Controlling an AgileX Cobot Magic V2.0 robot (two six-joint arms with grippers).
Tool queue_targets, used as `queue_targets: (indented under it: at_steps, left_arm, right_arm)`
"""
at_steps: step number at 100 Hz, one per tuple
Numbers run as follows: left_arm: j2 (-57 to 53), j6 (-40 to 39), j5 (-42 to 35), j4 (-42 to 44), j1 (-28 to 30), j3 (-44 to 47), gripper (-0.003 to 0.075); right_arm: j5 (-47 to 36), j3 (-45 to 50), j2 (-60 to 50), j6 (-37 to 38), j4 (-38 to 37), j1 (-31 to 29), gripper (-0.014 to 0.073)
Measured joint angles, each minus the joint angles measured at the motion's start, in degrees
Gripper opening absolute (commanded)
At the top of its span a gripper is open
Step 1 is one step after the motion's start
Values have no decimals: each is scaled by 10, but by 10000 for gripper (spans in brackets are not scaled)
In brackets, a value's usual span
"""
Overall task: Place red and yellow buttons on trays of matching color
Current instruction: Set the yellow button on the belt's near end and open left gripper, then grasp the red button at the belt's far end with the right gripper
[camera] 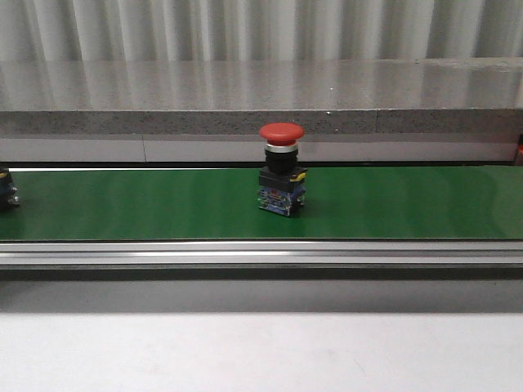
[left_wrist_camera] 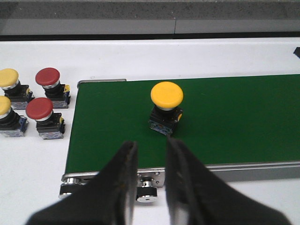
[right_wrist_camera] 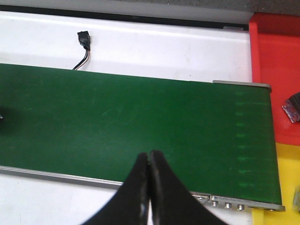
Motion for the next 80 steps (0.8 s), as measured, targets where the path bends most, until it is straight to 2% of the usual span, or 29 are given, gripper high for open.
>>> queue_targets:
  at_steps: [15, 60, 70, 77, 80]
  left_arm:
    - [-34, 0, -9, 0, 0, 14, -20]
    - [-35, 0, -13, 0, 0, 16, -20]
    - [-35, 0, -13, 0, 0, 16, -20]
    - [-35, 0, -13, 0, 0, 16, -20]
    - [-35, 0, -13, 0, 0, 16, -20]
  right_arm:
    - [0, 0, 0, 0, 0, 0, -67]
    - [0, 0, 0, 0, 0, 0, -53]
    - [6, 0, 0, 0, 0, 0, 63]
    - [18, 0, 0, 0, 0, 0, 228]
    - [25, 0, 0, 0, 0, 0, 329]
